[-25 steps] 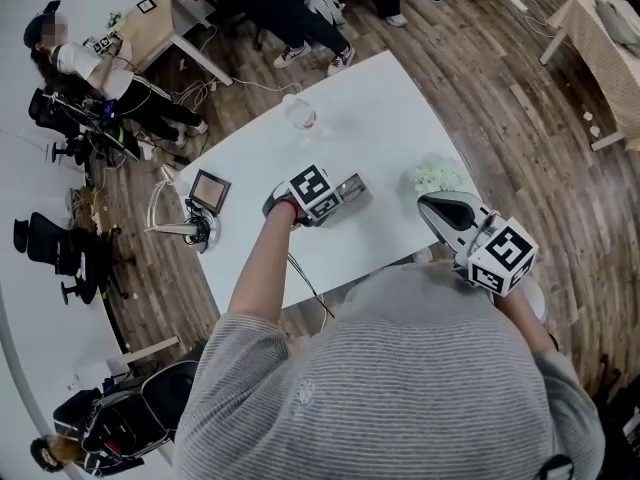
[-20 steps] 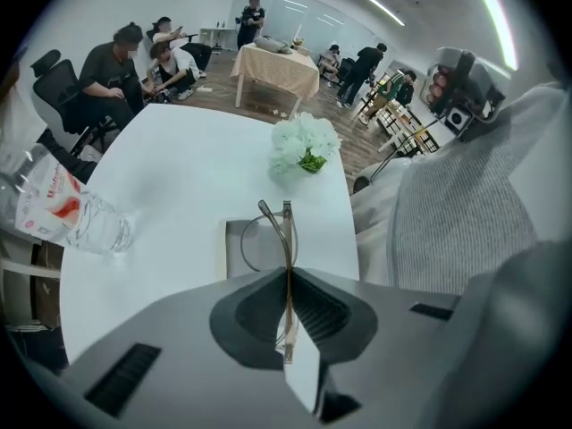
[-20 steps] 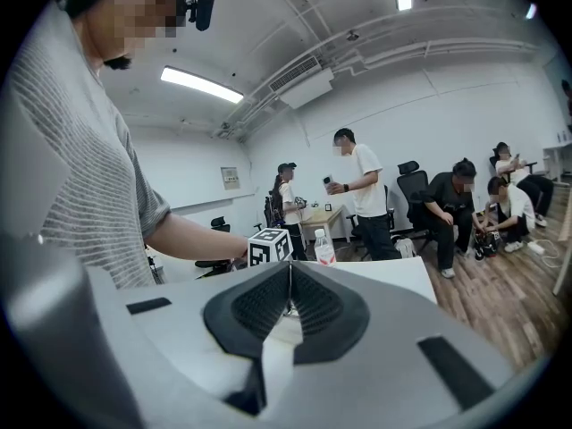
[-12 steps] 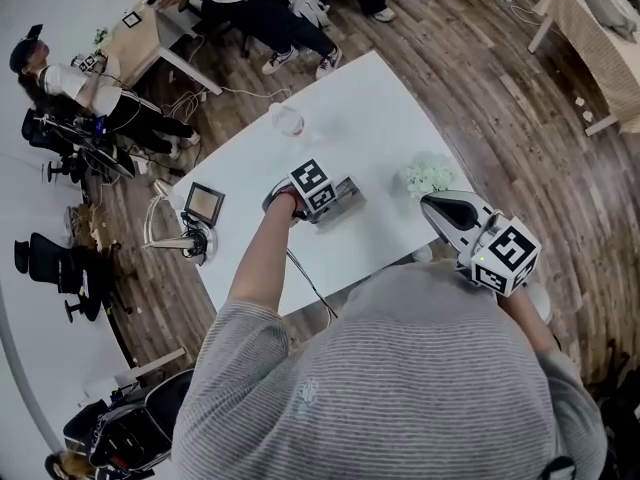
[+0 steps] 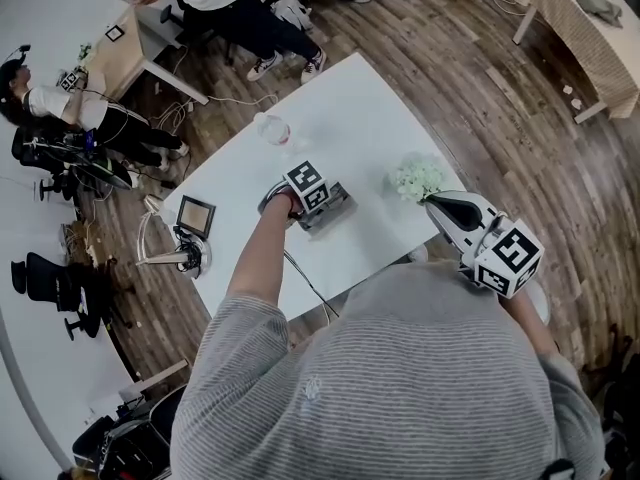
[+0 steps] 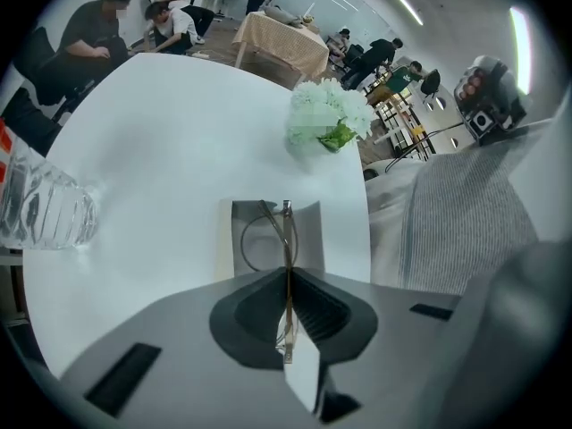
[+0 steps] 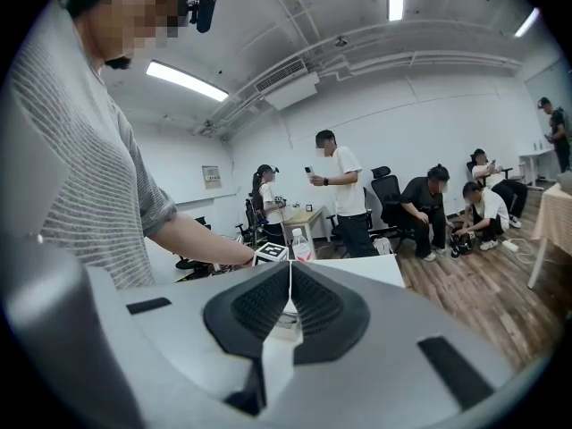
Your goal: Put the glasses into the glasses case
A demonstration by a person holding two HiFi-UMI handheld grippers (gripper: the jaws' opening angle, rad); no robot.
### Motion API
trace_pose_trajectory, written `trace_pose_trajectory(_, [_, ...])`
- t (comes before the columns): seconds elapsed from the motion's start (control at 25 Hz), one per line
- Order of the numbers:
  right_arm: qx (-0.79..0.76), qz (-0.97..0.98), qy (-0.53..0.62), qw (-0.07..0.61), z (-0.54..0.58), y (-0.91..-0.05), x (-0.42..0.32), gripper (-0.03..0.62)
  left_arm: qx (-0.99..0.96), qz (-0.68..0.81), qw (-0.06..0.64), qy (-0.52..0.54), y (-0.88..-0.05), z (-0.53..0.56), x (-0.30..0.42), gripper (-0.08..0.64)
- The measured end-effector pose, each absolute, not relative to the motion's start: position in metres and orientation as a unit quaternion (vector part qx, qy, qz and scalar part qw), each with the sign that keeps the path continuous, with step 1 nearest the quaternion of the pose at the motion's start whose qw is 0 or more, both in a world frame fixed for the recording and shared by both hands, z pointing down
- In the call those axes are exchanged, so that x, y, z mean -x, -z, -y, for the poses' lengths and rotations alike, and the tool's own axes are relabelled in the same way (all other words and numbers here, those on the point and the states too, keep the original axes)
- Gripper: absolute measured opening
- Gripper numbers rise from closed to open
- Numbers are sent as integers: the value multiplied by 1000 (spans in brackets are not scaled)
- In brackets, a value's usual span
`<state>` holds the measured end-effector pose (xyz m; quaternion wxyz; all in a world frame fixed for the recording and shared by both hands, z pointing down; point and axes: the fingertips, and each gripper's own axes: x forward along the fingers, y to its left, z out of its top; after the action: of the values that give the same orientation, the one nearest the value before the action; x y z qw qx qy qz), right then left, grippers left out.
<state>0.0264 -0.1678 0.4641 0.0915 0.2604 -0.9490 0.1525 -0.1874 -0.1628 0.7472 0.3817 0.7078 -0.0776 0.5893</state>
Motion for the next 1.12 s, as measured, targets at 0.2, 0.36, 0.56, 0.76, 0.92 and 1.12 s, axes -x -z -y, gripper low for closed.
trace_pose_trajectory(0.2, [-267,947,-153,91,167,-465,-29,14,-700,77,390,-593,-756,161,189,25])
trace_pose_trajectory(0.36, [-268,947,-152,92,169,-465,-30,14,-693,79,391,-600,-761,164,190,25])
trace_pose_trajectory(0.56, [-268,947,-153,92,169,-465,-30,14,-686,103,385,-608,-764,171,194,26])
trace_pose_trajectory(0.76, [-261,949,-152,91,170,-466,-29,14,-687,137,377,-606,-768,180,198,26])
trace_pose_trajectory(0.92, [-251,953,-149,86,169,-466,-29,14,-688,156,380,-598,-771,182,198,28])
trace_pose_trajectory(1.12, [-216,962,-134,95,158,-463,-14,15,-690,157,381,-594,-768,179,200,72])
